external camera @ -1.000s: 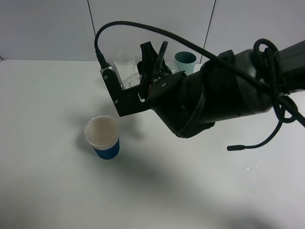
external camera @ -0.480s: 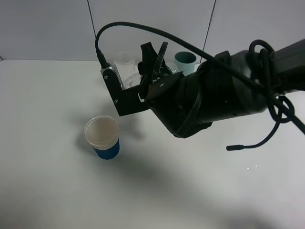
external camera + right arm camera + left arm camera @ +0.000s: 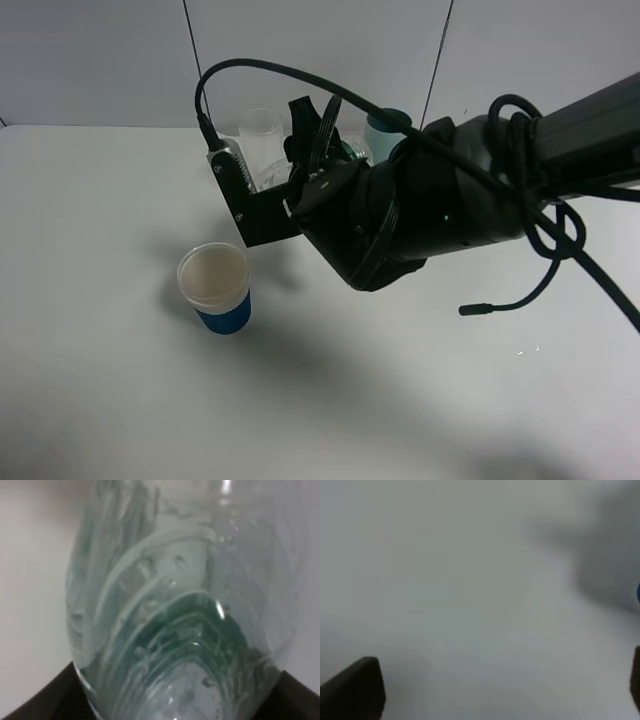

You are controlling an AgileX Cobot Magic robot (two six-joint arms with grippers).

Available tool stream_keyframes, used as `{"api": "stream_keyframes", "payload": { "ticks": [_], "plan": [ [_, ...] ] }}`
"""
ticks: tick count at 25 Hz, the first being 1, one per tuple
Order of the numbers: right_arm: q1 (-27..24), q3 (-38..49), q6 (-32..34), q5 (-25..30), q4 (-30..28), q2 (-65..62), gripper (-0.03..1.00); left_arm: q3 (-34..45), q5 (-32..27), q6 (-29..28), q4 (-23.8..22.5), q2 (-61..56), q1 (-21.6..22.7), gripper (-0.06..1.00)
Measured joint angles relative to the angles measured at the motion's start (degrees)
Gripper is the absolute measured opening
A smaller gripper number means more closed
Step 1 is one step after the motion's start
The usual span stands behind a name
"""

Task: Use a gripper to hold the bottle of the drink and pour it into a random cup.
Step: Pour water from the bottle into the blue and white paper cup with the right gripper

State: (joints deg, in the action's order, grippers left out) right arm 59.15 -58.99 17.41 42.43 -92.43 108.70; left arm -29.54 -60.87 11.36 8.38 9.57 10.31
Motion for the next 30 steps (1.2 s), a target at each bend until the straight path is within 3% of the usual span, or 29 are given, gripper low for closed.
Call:
{"api": "stream_keyframes", "payload": {
  "ticks": [19, 30],
  "plan": [
    [1.3, -3.5, -0.9, 0.2, 1.0, 1.7, 0.56, 0.0, 0.0, 0.0, 0.0, 0.0, 0.0, 0.99],
    [1.3, -3.5, -6.7, 0.1, 1.1, 1.7, 0.56, 0.0, 0.0, 0.0, 0.0, 0.0, 0.0, 0.99]
  ]
}}
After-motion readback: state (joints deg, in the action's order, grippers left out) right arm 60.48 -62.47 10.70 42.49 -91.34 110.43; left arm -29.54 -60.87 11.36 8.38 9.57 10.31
